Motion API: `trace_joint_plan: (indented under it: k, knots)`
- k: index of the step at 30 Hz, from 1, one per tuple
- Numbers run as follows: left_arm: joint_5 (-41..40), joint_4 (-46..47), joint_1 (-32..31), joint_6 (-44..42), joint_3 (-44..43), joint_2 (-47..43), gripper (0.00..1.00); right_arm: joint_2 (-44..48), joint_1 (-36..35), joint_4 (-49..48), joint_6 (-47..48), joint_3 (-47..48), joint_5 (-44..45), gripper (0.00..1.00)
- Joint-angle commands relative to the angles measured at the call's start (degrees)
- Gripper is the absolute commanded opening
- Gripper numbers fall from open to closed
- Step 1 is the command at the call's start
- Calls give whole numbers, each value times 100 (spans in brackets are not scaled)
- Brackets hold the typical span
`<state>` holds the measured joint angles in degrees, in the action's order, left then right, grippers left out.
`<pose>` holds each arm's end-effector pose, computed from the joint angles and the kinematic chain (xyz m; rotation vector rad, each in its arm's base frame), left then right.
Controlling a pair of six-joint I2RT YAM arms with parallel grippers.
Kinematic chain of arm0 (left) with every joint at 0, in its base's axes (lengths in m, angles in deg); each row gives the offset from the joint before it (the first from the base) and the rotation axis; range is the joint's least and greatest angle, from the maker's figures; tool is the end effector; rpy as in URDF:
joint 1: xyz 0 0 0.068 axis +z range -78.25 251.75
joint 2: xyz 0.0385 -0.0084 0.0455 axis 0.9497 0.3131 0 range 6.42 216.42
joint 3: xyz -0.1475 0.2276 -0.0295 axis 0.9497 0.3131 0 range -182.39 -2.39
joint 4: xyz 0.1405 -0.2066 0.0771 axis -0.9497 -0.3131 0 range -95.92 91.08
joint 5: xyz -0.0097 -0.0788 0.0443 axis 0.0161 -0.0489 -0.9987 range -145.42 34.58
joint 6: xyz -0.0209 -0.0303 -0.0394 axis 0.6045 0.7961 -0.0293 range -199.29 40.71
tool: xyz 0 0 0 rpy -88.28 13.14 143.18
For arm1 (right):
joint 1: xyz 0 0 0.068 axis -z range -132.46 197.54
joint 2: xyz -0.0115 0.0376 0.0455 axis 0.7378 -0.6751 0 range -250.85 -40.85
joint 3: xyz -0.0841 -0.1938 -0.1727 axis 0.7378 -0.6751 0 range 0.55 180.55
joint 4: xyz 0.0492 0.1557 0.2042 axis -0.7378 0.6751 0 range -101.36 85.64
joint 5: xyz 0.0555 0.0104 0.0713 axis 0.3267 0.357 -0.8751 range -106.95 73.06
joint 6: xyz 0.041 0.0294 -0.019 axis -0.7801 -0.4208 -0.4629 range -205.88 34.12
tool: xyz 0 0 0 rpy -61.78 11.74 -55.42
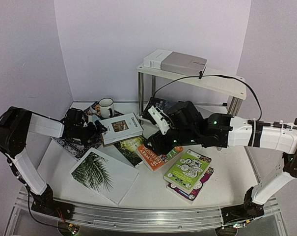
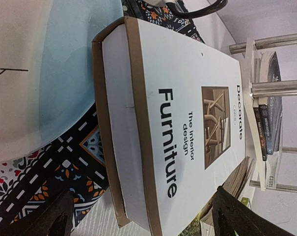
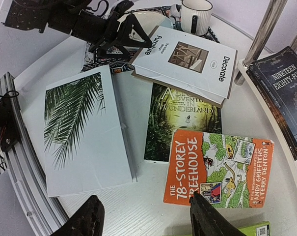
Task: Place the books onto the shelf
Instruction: Pick up the book from the book pile.
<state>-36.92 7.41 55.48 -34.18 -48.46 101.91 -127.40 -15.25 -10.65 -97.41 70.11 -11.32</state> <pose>0.3126 -0.1031 0.1557 -0.4422 2.4153 -0.8854 0.1678 0.3187 0.3296 -0.7828 1.7938 0.7865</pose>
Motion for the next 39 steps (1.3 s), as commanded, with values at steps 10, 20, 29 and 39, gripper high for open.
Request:
trace_joint_plan:
  k: [10, 20, 29, 39]
  knots:
    - [429, 292, 27, -43, -655, 738, 94, -51, -68, -302, 176, -108, 94, 61]
    - [455, 374, 17, 5, -779, 895, 85, -113, -77, -362, 330, -80, 73, 61]
    - [626, 426, 24, -187, -810, 650, 62, -43, -78, -341, 318, -145, 58, 62]
    - [-316, -396, 24, -700, -359, -1183, 42, 136, -78, -266, 274, -221, 181, 63]
